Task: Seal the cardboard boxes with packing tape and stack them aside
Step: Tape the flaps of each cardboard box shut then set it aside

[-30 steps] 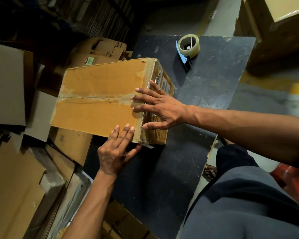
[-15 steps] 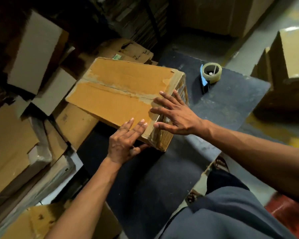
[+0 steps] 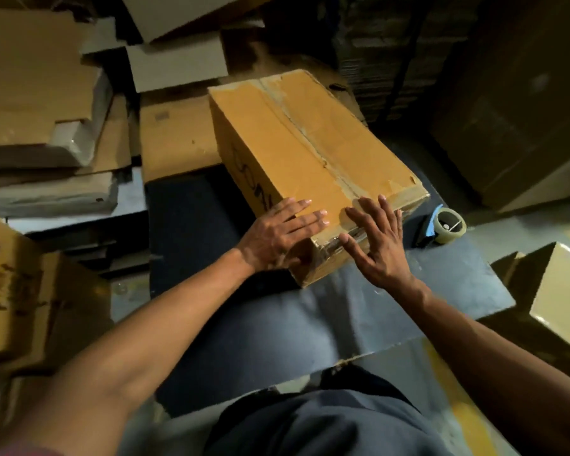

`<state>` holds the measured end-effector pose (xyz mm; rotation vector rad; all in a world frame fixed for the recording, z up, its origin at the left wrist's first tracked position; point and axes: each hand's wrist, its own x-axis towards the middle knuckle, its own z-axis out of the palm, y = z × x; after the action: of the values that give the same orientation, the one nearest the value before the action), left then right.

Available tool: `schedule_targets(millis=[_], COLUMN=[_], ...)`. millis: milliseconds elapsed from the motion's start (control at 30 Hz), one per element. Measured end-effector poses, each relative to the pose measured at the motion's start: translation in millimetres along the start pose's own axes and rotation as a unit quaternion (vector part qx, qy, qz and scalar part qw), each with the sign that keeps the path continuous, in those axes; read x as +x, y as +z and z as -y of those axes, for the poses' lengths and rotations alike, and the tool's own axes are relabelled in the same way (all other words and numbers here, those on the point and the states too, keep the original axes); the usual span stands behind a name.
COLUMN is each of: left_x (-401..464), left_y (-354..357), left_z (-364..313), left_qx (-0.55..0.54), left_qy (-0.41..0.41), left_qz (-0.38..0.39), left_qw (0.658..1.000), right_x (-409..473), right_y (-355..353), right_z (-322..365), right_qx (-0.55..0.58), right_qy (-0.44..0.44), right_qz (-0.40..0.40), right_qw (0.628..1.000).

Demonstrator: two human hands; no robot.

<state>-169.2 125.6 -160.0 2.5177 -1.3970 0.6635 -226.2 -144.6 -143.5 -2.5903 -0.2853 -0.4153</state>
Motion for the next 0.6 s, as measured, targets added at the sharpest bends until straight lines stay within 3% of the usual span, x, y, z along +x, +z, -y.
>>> schedule_targets(millis=[267, 600], left_x=[2.6, 22.2], left_y=[-4.9, -29.9], left_z=[9.0, -11.5], left_qx=[-0.080, -0.095], left_qy=[0.019, -0.080], left_qz=[0.029, 0.066], left_qw=[0.996, 0.990], right_x=[0.9, 3.1], right_y=[-4.2, 25.7], right_z=[-2.8, -15.7], right_qx=[-0.045, -0.119], right_qy=[-0.015, -0.034], right_qz=[0.036, -0.082], right_qw=[0.998, 0.989])
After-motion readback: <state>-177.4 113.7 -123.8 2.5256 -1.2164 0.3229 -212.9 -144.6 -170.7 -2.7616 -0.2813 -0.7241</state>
